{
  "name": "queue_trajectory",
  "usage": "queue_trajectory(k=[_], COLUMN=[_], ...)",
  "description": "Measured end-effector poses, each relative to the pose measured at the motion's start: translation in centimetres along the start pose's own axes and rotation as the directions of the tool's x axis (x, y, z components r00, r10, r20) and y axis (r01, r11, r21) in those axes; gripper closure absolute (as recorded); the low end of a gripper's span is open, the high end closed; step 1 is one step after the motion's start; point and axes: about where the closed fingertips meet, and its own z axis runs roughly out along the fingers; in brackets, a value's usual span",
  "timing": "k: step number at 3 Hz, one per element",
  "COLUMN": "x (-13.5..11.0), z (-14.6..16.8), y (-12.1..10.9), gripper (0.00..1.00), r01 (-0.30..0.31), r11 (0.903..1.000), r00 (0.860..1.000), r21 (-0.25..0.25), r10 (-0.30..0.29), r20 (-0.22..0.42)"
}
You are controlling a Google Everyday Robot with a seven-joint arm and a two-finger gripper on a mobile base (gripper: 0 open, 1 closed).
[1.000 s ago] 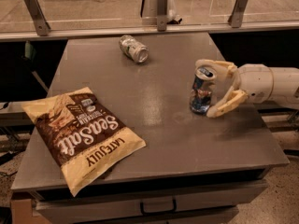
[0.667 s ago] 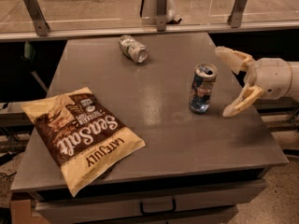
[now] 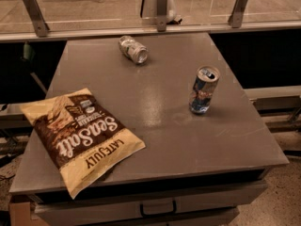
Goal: Place redbull can upright
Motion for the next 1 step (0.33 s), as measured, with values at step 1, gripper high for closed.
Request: queue_trajectory(k=[1], x=[-0.75], z=[-0.39], y=[-0.49], gripper=[0.0], r01=[0.019], r11=[0.9997], r00=[1.0], r21=[0.013], r10=[-0.019], r20=[0.0])
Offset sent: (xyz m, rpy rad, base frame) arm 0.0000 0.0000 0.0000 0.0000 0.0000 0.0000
